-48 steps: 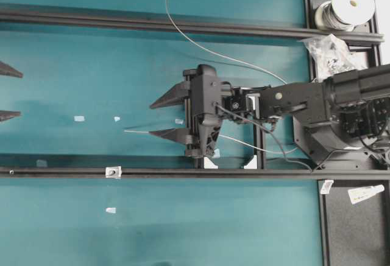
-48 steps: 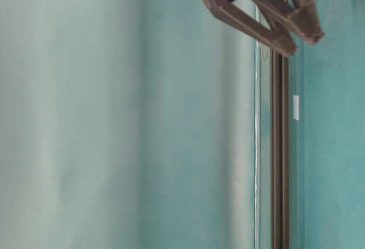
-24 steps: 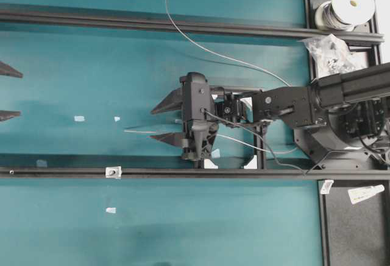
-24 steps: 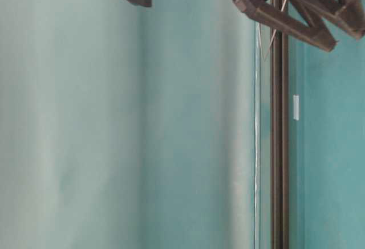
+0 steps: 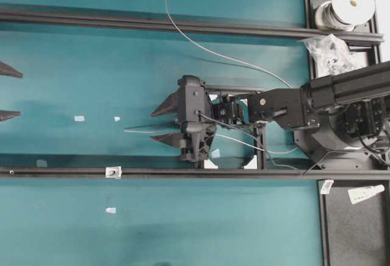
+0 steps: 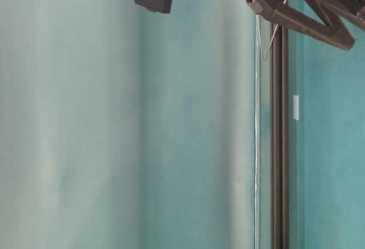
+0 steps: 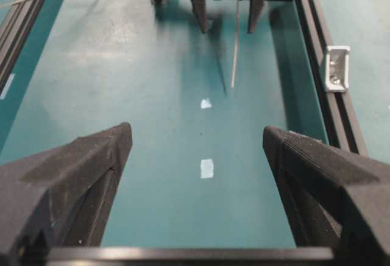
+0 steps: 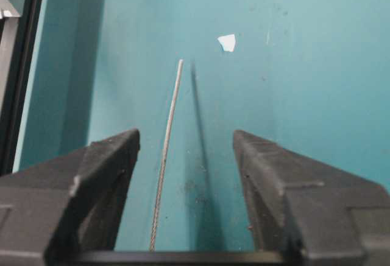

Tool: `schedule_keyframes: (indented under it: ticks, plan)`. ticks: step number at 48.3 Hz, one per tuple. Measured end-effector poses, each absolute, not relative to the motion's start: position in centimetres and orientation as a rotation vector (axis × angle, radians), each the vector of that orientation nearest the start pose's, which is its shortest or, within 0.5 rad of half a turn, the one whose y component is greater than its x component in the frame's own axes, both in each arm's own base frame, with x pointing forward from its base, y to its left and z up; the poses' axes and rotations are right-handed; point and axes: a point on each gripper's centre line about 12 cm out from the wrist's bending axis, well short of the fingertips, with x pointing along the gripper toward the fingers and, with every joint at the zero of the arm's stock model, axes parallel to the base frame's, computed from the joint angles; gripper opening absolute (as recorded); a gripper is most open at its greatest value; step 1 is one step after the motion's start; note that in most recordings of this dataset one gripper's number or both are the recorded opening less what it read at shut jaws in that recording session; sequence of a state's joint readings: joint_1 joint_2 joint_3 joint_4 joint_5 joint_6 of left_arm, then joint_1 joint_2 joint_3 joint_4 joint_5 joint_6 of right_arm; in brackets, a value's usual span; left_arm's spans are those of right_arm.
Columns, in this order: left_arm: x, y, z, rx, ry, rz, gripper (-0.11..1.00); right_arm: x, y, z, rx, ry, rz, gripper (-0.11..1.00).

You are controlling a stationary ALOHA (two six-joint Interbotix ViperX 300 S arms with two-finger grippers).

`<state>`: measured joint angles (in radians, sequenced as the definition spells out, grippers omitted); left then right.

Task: Insert the wire through the hole in the metal fitting.
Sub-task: 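Close the right gripper on the wire near its tip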

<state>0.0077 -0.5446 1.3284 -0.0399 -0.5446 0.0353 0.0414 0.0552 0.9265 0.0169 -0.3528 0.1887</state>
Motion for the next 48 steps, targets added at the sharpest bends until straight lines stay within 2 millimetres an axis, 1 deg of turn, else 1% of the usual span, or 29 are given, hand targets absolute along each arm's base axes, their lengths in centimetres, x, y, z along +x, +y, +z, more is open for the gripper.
schedule_keyframes:
  ticks: [5,8,18,36,42,48]
  plan:
    - [22.25,0.38,17.36,0.001,0.244,0.027,0.79,33.78,1.38,10.45,0.184,0.632,-0.029,0.45]
    - [22.24,0.42,17.41,0.000,0.241,0.029,0.79,33.73,1.49,10.38,0.183,0.640,-0.027,0.40]
    - [22.24,0.41,17.40,0.003,0.243,0.028,0.79,33.67,2.01,10.22,0.176,0.671,-0.015,0.40]
    - [22.24,0.41,17.40,0.001,0.243,0.028,0.79,33.89,2.07,10.39,0.176,0.667,-0.013,0.39]
    - [22.23,0.41,17.38,0.003,0.244,0.028,0.78,33.88,2.07,10.38,0.176,0.669,-0.013,0.37]
    - [22.23,0.41,17.38,0.001,0.244,0.028,0.78,33.87,2.02,10.22,0.176,0.673,-0.015,0.29]
